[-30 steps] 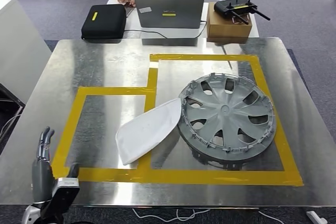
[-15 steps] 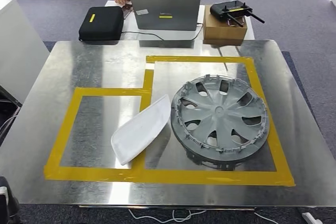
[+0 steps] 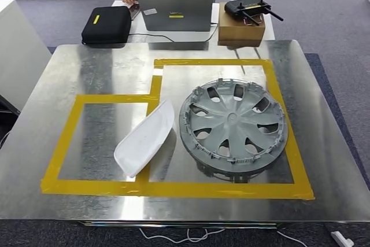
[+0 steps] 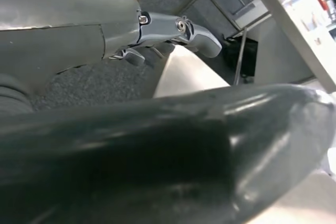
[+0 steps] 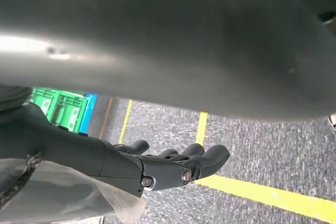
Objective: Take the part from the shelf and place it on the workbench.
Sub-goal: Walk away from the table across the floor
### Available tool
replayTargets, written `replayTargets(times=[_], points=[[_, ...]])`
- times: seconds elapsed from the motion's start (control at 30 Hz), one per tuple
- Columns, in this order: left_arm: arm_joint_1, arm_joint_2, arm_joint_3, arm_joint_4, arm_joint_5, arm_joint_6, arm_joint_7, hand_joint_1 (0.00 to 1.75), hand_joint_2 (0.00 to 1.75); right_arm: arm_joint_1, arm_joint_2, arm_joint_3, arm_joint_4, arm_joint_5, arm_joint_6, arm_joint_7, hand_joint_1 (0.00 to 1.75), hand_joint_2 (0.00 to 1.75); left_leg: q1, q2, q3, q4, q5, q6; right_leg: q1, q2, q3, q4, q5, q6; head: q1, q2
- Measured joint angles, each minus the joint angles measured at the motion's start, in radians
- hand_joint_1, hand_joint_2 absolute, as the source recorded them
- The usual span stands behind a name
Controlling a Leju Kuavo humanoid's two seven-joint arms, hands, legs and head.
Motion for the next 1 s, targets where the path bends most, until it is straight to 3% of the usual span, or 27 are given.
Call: replayTargets(times=[0.07,0.17,0.23,0.3,0.33,0.37,0.4,0.5,0.57,0.63,0.7,0.8,0.83,0.87,0.9,0.93,1.0], points=[[-0.006,0.000,0.012,0.014,0.000,0.000,0.000,0.00,0.00,-0.001,0.002,0.000,-0.002,0.000,0.000,0.000,0.00,0.00,-0.006,0.000,0.019,-0.051,0.010,0.003,0.000,-0.001,-0.004,-0.001,0.008,0.011,0.000,0.000],[-0.010,-0.001,0.025,0.029,0.000,0.000,0.000,0.00,0.00,-0.001,0.005,0.000,-0.004,0.000,0.001,0.000,0.00,0.00,-0.006,0.002,0.010,-0.062,0.029,0.010,-0.003,-0.001,-0.012,0.002,0.008,0.030,0.001,0.000],[-0.013,-0.003,0.030,0.037,0.000,0.000,0.000,0.00,0.00,-0.001,0.005,0.000,-0.006,0.000,0.001,0.000,0.00,0.00,-0.003,0.004,-0.001,-0.069,0.046,0.021,-0.003,0.001,-0.043,0.070,-0.047,0.036,0.003,0.000],[-0.014,-0.003,0.032,0.045,0.000,0.000,0.000,0.00,0.00,0.000,0.005,0.000,-0.007,0.000,0.001,0.000,0.00,0.00,-0.007,0.006,-0.019,-0.068,0.058,0.027,-0.002,0.002,-0.092,0.198,-0.125,0.039,0.005,0.000],[-0.014,-0.003,0.034,0.049,0.000,0.000,0.000,0.00,0.00,0.000,0.005,0.000,-0.008,0.000,0.001,0.000,0.00,0.00,-0.010,0.006,-0.027,-0.068,0.064,0.028,-0.001,0.002,-0.105,0.246,-0.147,0.039,0.004,0.000],[-0.015,-0.003,0.035,0.052,0.000,0.000,0.000,0.00,0.00,0.001,0.005,0.000,-0.008,0.000,0.001,0.000,0.00,0.00,-0.013,0.006,-0.033,-0.067,0.069,0.029,0.000,0.002,-0.102,0.260,-0.150,0.039,0.004,0.000],[-0.015,-0.003,0.037,0.055,0.000,0.000,0.000,0.00,0.00,0.001,0.005,0.000,-0.009,0.000,0.001,0.001,0.00,0.00,-0.015,0.006,-0.037,-0.067,0.074,0.029,0.001,0.002,-0.077,0.235,-0.134,0.036,0.004,0.000],[-0.015,-0.003,0.039,0.063,0.000,0.000,0.000,0.00,0.00,-0.001,0.005,0.000,-0.012,0.000,0.001,0.002,0.00,0.00,-0.023,0.006,-0.044,-0.064,0.082,0.025,0.008,0.000,0.058,0.023,-0.067,0.016,0.004,0.000],[-0.016,-0.003,0.039,0.066,0.000,0.000,0.000,0.00,0.00,-0.003,0.005,0.000,-0.014,0.000,0.001,-0.001,0.00,0.00,-0.024,0.007,-0.048,-0.061,0.087,0.017,0.013,-0.001,0.094,-0.047,-0.058,0.006,0.003,0.000],[-0.017,-0.002,0.040,0.069,0.000,0.000,0.000,0.00,0.00,-0.001,0.006,0.000,-0.014,0.000,0.001,-0.004,0.00,0.00,-0.022,0.006,-0.050,-0.060,0.092,0.007,0.014,-0.001,0.092,-0.053,-0.049,-0.001,0.004,0.000],[-0.019,-0.001,0.044,0.073,-0.001,0.009,0.004,0.00,0.00,-0.001,0.007,-0.001,-0.015,0.003,0.001,-0.004,0.00,0.00,-0.020,0.006,-0.060,-0.036,0.067,-0.005,0.008,-0.005,0.088,-0.060,-0.036,-0.012,0.001,0.000],[-0.036,0.001,0.070,0.101,-0.016,0.057,0.023,0.00,0.00,-0.001,0.008,-0.001,-0.016,0.018,0.001,-0.004,0.00,0.00,-0.007,0.005,-0.113,0.121,-0.049,-0.026,0.003,-0.012,0.072,-0.063,-0.019,-0.020,-0.007,0.000],[-0.044,0.001,0.083,0.118,-0.026,0.075,0.029,0.00,0.00,-0.001,0.008,-0.001,-0.016,0.024,0.001,-0.004,0.00,0.00,-0.002,0.005,-0.127,0.175,-0.077,-0.032,0.003,-0.013,0.067,-0.061,-0.014,-0.018,-0.007,0.000],[-0.051,0.001,0.096,0.137,-0.039,0.089,0.034,0.00,0.00,-0.001,0.008,-0.002,-0.016,0.028,0.001,-0.004,0.00,0.00,0.003,0.005,-0.128,0.201,-0.086,-0.037,0.002,-0.013,0.062,-0.059,-0.010,-0.016,-0.007,0.000],[-0.059,0.002,0.111,0.157,-0.056,0.100,0.040,0.00,0.00,0.000,0.008,-0.002,-0.016,0.033,0.001,-0.004,0.00,0.00,0.007,0.005,-0.112,0.190,-0.074,-0.041,0.001,-0.013,0.057,-0.055,-0.006,-0.013,-0.007,0.000],[-0.068,0.002,0.127,0.177,-0.076,0.109,0.047,0.00,0.00,-0.001,0.009,-0.002,-0.015,0.036,0.001,-0.004,0.00,0.00,0.010,0.005,-0.080,0.141,-0.045,-0.043,-0.001,-0.013,0.053,-0.052,-0.003,-0.010,-0.007,0.000],[-0.088,0.002,0.161,0.221,-0.125,0.122,0.062,0.00,0.00,-0.002,0.010,-0.002,-0.015,0.042,0.000,-0.004,0.00,0.00,0.014,0.004,-0.003,0.004,0.010,-0.046,-0.002,-0.013,0.042,-0.044,0.003,0.000,-0.008,0.000]])
